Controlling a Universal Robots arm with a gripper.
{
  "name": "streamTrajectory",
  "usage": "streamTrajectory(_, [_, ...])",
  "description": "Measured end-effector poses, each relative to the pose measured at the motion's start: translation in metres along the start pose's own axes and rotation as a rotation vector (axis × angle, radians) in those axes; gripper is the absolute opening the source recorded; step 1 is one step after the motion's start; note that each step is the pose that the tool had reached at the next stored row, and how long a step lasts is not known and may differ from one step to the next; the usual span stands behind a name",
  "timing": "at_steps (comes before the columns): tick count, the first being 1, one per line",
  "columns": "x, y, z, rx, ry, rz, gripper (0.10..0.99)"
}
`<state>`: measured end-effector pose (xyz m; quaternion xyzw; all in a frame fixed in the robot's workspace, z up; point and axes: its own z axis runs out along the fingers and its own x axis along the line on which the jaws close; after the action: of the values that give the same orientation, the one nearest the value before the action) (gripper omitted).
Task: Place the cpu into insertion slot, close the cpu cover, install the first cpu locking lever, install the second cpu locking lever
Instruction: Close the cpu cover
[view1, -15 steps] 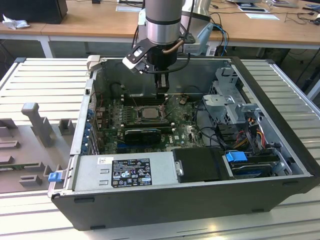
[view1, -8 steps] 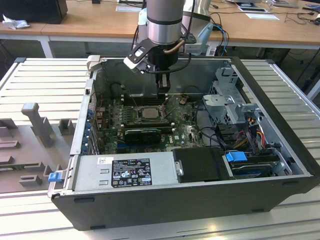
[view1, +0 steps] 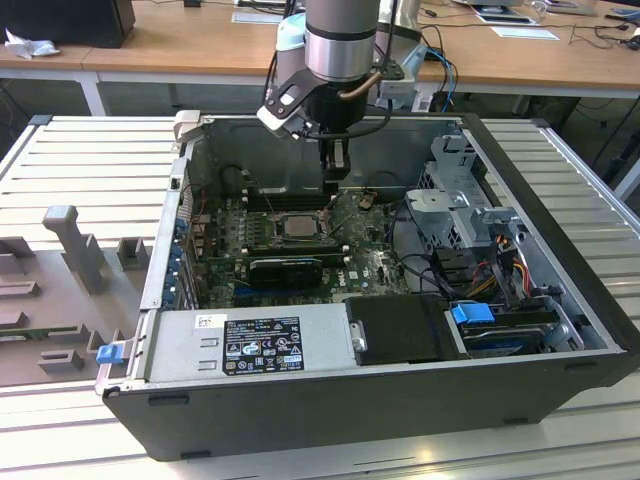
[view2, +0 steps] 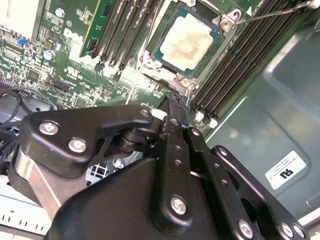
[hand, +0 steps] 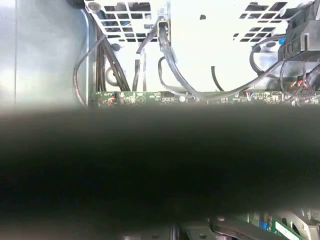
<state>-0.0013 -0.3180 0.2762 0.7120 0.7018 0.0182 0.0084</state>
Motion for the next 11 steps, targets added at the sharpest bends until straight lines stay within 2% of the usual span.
streamTrajectory(5, [0.0000,0.0018,0.0004,0.000,0.0001,0.000,0.106])
streamTrajectory(8, [0.0001,0.0163,0.0011,0.003,0.0004,0.000,0.106])
streamTrajectory(11, [0.0001,0.0223,0.0026,0.003,0.0004,0.000,0.106])
